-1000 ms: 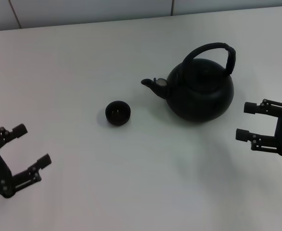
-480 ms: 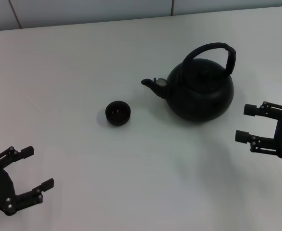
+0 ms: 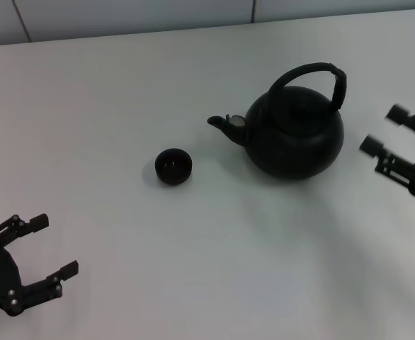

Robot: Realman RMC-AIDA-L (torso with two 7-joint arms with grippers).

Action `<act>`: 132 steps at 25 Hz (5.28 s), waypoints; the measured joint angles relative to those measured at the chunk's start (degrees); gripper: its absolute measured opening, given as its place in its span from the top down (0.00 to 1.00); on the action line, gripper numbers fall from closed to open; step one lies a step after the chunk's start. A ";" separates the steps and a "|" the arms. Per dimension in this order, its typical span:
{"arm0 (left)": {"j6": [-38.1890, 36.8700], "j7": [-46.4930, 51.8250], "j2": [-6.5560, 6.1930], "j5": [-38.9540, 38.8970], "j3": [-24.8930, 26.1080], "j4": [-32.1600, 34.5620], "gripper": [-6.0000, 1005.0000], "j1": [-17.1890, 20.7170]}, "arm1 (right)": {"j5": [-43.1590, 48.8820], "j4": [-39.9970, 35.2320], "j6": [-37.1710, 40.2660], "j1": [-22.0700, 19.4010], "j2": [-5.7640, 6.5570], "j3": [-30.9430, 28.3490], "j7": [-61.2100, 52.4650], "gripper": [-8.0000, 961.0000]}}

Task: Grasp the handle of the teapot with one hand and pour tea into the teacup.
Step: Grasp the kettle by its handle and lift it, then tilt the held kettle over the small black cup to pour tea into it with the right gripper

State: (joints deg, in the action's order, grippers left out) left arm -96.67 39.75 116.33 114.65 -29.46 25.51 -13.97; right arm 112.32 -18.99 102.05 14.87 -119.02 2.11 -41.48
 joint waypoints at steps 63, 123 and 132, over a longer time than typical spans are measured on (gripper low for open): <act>-0.48 0.14 0.68 -0.39 1.57 -0.20 0.15 0.64 | -6.72 28.91 -29.42 7.46 -0.29 -18.23 34.97 0.24; -1.16 0.33 1.18 -0.39 2.30 -0.29 0.15 1.08 | -6.09 2.95 -35.97 27.86 0.34 15.69 -0.19 0.90; -1.18 0.28 1.18 -0.43 2.30 -0.29 0.15 0.90 | -6.14 1.37 -36.48 28.27 0.21 17.32 0.08 0.90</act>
State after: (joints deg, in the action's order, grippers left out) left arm -97.86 40.02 117.51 114.22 -27.16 25.22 -13.07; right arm 106.19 -17.61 65.57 43.14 -118.81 19.43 -41.40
